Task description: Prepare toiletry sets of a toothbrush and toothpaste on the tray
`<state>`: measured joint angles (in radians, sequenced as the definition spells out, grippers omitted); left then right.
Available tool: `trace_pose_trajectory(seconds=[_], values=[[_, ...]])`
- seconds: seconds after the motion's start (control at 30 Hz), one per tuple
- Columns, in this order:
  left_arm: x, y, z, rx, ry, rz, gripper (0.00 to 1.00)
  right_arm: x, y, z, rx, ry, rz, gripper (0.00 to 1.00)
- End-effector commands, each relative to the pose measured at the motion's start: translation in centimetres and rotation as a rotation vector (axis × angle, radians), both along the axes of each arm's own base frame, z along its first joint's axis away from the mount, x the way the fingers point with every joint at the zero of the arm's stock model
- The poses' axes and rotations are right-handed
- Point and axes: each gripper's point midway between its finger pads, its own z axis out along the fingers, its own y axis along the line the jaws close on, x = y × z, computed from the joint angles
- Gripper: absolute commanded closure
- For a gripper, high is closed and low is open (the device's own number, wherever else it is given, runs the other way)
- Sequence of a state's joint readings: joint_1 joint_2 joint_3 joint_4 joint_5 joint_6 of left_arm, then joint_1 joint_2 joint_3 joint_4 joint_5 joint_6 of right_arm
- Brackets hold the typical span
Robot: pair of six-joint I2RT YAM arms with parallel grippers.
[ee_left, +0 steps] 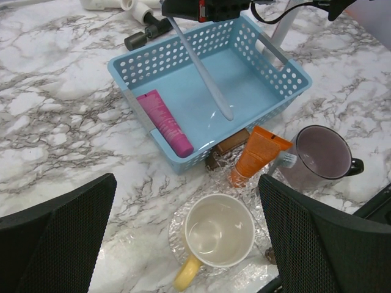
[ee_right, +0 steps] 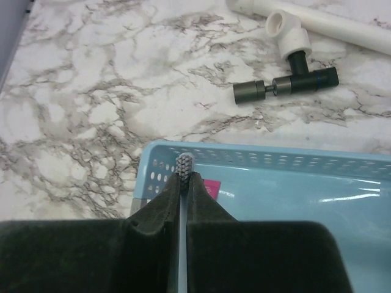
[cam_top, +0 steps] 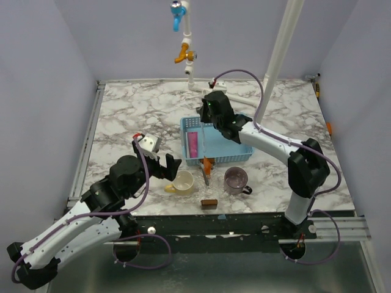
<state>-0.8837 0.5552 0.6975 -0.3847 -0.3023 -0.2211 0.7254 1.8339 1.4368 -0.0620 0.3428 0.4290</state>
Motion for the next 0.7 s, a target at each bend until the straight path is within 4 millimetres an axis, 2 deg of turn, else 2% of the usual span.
trace_pose_trajectory(seconds=[0.0,0.2,0.43,0.67], values=[[-0.8,-1.4,3.1,-0.098,-0.007,-0.072,0.01,-1.1,0.9,5.7,0.146,-0.129,0.072,1.0],[-1.7,-3.0,4.9,-0.161,0.026,-0.146,0.01,-4.0,1.1,10.8,0.284,-0.222,0.163,1.0],[-2.9,-5.2,6.2,-0.245,0.075,-0.254,0.01,-8.1,2.1,15.6,0.443,-0.293,0.285,1.0],[-4.5,-6.5,8.0,-0.345,0.098,-0.35,0.01,-12.6,3.3,19.9,0.62,-0.32,0.428,1.0]])
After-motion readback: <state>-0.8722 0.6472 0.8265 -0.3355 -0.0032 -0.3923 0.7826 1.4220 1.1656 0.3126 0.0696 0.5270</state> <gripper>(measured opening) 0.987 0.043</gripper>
